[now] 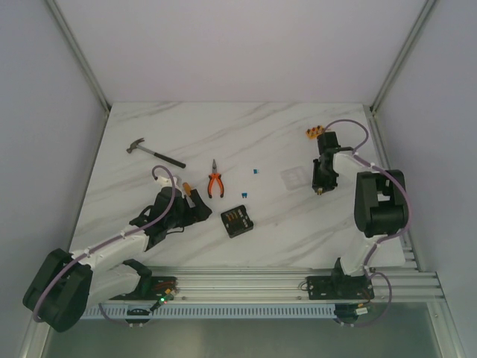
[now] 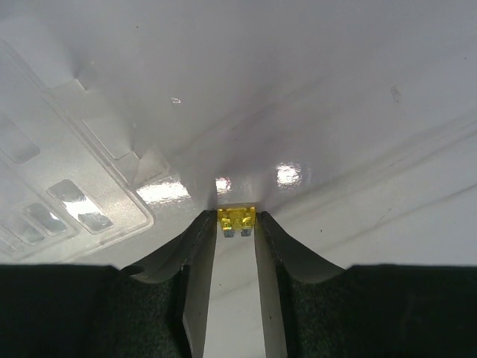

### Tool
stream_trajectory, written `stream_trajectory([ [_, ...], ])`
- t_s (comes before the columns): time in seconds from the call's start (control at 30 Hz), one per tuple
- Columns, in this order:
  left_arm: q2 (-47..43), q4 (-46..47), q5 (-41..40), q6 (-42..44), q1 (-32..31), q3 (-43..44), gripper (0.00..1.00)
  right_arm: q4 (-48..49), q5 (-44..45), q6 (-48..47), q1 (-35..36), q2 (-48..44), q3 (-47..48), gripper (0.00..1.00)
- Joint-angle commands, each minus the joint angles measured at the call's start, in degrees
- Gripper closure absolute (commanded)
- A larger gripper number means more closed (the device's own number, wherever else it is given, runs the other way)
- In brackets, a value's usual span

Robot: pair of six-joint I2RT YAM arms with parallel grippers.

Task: Snap on the fuse box
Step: Pick up the fuse from the center of the board.

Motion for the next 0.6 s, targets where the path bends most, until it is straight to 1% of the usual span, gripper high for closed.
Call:
stream_trajectory([
  [0.0, -0.82, 0.59, 0.90, -0.39, 0.27, 0.61, 0.00, -2.23, 0.93, -0.85, -0.54, 3.09, 1.55, 0.67],
  [0.17, -0.94, 0.59, 1.38, -0.62, 0.22, 0.70, 0.00, -1.53, 1.41, -0.37, -0.49, 4.19, 1.65, 0.65],
  [0.3, -1.11, 0.59, 1.69, -0.86, 0.27, 0.72, 0.00, -1.53, 2.22, -0.26, -0.55, 4.72, 1.47, 0.67],
  [0.47, -1.65, 0.66, 2.53, -0.75, 0.26, 1.08, 0.00, -1.49, 1.60, 0.15, -0.36, 3.81, 1.06, 0.77],
  [0.57, -2.50, 0.84, 3.39, -0.75, 0.27, 1.43, 0.01, -1.56, 1.26, 0.88, 0.24, 1.29, 0.37, 0.79],
])
